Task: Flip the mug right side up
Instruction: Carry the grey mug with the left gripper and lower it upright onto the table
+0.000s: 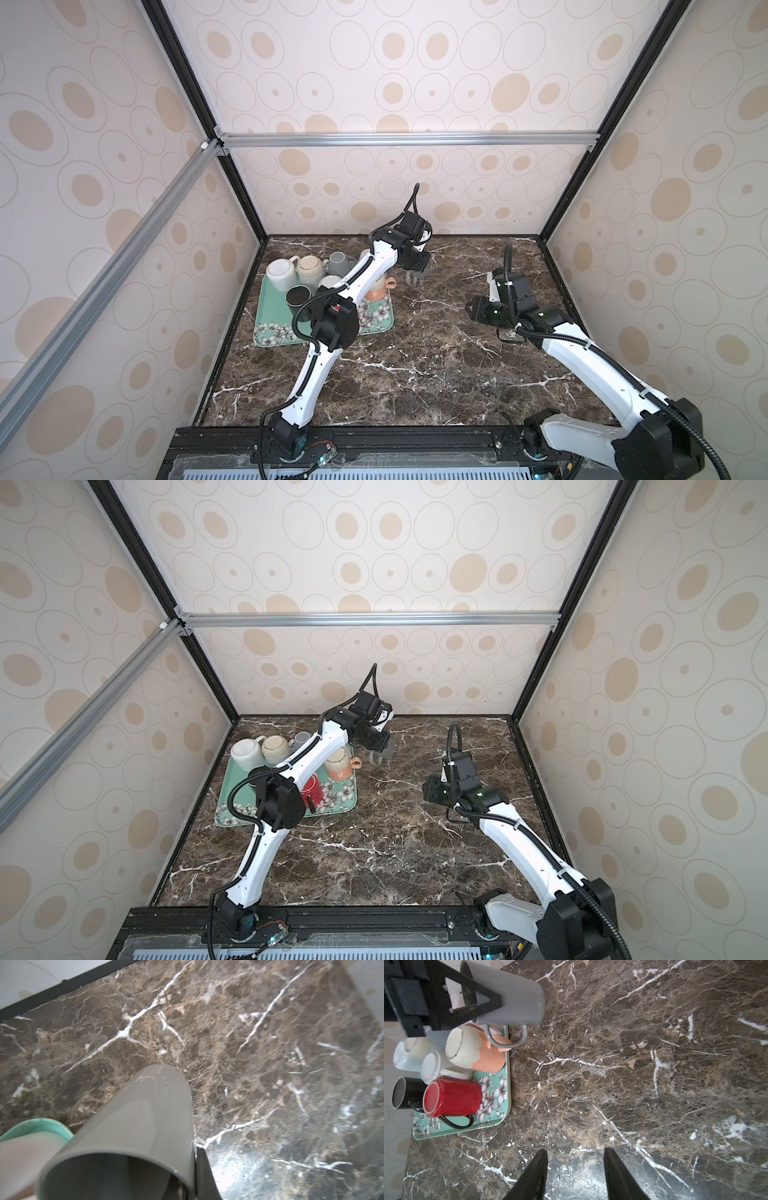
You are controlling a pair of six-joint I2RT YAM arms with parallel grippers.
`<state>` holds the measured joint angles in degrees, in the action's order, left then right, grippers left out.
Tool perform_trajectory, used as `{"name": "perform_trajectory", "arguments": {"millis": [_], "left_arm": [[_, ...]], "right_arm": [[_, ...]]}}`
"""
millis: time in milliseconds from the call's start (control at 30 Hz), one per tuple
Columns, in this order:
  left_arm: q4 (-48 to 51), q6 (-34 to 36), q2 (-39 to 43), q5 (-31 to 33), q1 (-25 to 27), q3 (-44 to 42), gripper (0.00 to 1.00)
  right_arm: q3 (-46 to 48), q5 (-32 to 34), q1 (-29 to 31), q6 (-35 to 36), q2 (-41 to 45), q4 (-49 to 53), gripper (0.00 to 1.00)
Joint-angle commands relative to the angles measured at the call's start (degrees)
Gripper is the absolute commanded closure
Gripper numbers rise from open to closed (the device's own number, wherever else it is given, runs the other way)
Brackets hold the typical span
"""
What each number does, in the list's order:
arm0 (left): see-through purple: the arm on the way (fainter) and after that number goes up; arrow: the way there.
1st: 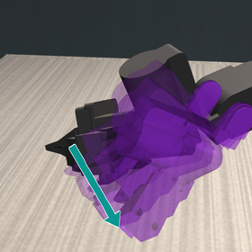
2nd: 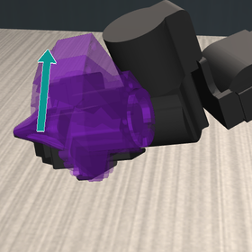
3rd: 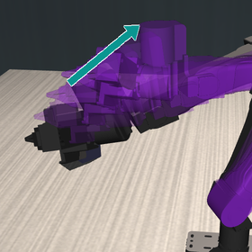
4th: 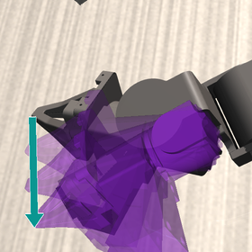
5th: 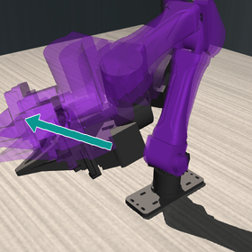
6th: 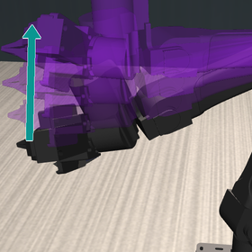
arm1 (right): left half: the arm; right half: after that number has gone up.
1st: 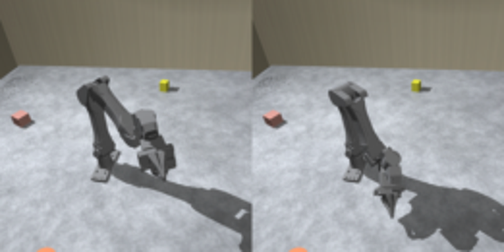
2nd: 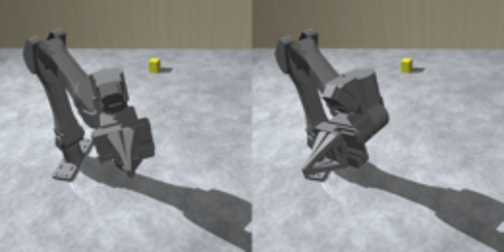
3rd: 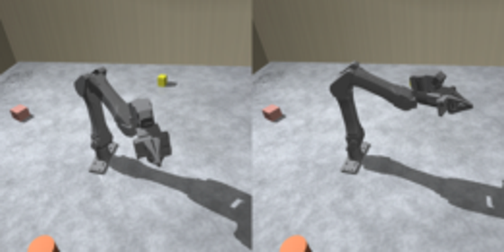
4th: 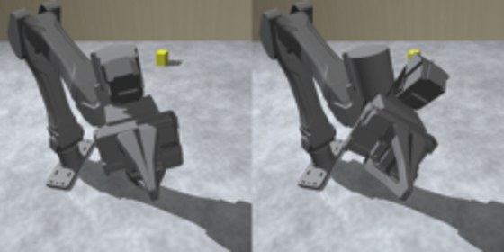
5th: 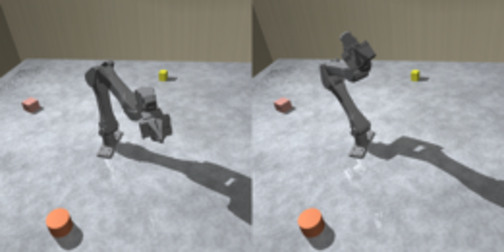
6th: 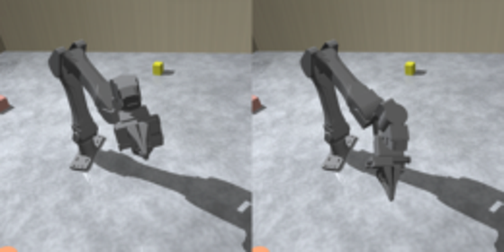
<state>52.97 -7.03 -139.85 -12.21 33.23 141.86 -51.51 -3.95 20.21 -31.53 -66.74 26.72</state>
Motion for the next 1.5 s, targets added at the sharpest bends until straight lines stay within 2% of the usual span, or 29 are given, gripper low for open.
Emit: {"name": "perform_trajectory", "arguments": {"millis": [0,133,767,900,1067,1133,1467], "left_arm": [[1.7,5.6,1.4,5.2,0.5,3.9,1.0],[2.1,7.4,0.7,7.5,0.7,3.2,1.0],[3.3,8.4,-1.5,7.9,2.0,1.6,1.0],[3.1,8.7,-1.7,8.2,1.9,1.7,0.94],[2.2,8.8,-2.0,8.7,2.0,1.8,0.75],[1.7,8.8,-2.1,8.2,2.0,2.0,0.71],[0.1,8.2,-2.5,8.3,2.0,4.5,0.65]], "right_arm": [[0.9,-0.4,-0.5,0.9,0.7,1.7,0.52],[1.1,-0.4,-0.6,0.9,1.0,1.8,0.52],[0.5,-4.1,-0.6,-0.5,-1.4,1.2,0.52],[-0.5,-4.6,-0.6,-0.4,-2.6,1.4,0.52],[-0.6,-4.8,-0.6,-0.6,-3.1,1.1,0.52],[-0.7,-4.9,-0.6,-0.7,-3.5,0.9,0.52],[-0.8,-4.6,-0.6,-0.5,-3.5,1.4,0.52]]}}
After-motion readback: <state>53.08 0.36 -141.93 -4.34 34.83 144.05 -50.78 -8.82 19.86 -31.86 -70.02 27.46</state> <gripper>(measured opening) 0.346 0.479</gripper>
